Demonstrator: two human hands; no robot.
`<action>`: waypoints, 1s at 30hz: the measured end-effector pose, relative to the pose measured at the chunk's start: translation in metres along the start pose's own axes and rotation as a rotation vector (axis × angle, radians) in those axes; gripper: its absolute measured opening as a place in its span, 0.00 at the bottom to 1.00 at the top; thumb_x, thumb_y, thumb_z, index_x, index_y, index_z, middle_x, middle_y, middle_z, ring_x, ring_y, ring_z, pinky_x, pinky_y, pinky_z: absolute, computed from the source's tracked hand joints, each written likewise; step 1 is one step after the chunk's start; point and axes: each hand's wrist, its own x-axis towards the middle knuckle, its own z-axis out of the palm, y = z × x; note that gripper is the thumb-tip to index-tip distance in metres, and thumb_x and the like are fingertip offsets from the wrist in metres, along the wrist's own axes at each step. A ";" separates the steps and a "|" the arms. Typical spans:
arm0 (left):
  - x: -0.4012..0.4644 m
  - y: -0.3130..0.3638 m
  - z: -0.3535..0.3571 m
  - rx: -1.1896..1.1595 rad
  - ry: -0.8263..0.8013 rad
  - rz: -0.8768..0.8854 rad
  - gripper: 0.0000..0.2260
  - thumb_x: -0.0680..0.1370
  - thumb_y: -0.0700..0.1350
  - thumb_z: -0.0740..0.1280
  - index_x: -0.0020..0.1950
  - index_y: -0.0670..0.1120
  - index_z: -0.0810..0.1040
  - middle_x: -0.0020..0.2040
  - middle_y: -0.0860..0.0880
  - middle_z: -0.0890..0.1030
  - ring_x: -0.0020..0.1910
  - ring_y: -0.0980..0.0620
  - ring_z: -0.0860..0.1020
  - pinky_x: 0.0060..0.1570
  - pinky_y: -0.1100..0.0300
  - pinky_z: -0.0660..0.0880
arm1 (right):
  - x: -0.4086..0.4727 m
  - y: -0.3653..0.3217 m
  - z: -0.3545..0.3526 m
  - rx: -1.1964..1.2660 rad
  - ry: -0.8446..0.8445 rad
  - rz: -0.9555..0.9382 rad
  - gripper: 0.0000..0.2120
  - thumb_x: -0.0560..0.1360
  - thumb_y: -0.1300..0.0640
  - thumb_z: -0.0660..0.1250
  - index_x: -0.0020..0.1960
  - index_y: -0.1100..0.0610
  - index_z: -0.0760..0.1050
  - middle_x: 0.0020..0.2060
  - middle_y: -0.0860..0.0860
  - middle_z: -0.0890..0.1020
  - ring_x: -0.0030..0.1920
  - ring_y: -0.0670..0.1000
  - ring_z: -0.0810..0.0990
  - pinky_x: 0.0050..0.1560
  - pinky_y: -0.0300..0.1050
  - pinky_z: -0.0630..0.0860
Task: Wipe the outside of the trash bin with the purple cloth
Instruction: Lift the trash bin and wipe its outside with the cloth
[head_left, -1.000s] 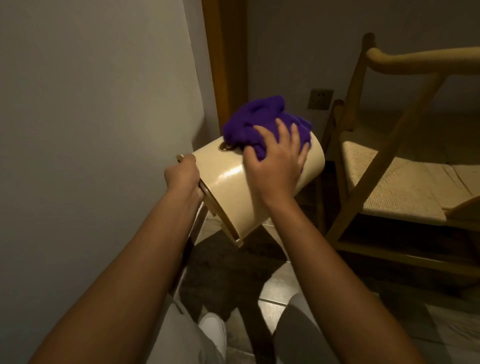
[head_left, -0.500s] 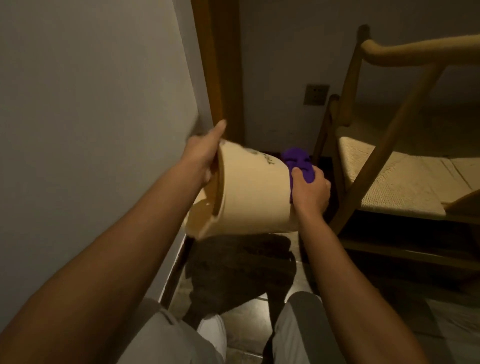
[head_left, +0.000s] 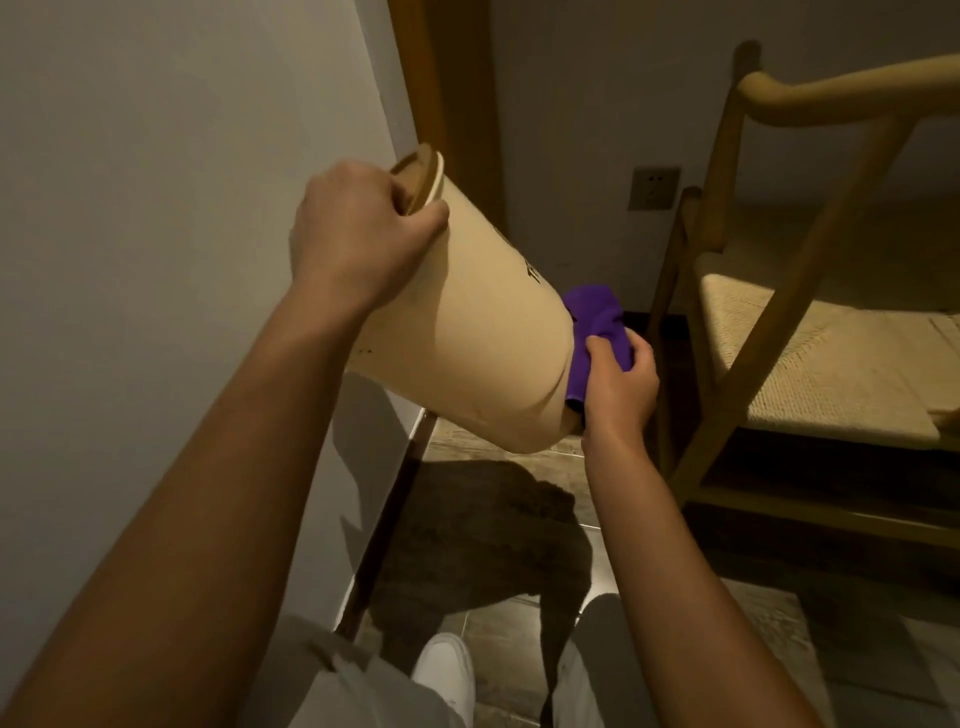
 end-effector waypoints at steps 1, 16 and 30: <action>-0.002 -0.003 0.001 -0.038 -0.017 -0.030 0.16 0.78 0.57 0.68 0.50 0.45 0.85 0.38 0.53 0.77 0.34 0.58 0.74 0.34 0.66 0.70 | 0.000 -0.001 -0.002 -0.025 0.013 -0.047 0.20 0.77 0.47 0.71 0.68 0.42 0.73 0.57 0.42 0.78 0.53 0.45 0.79 0.45 0.41 0.78; -0.013 0.003 0.013 -0.095 -0.260 0.173 0.18 0.82 0.58 0.59 0.50 0.49 0.84 0.36 0.56 0.79 0.35 0.57 0.76 0.33 0.61 0.69 | -0.002 0.023 -0.024 0.044 0.063 0.158 0.20 0.77 0.49 0.71 0.67 0.43 0.73 0.55 0.46 0.78 0.51 0.49 0.80 0.39 0.43 0.78; -0.052 -0.015 0.015 -0.381 -0.749 0.280 0.28 0.78 0.65 0.57 0.78 0.63 0.58 0.71 0.71 0.58 0.64 0.71 0.62 0.54 0.72 0.61 | -0.001 0.038 -0.042 -0.010 0.070 0.199 0.20 0.78 0.49 0.69 0.69 0.46 0.72 0.52 0.48 0.78 0.49 0.51 0.80 0.42 0.46 0.78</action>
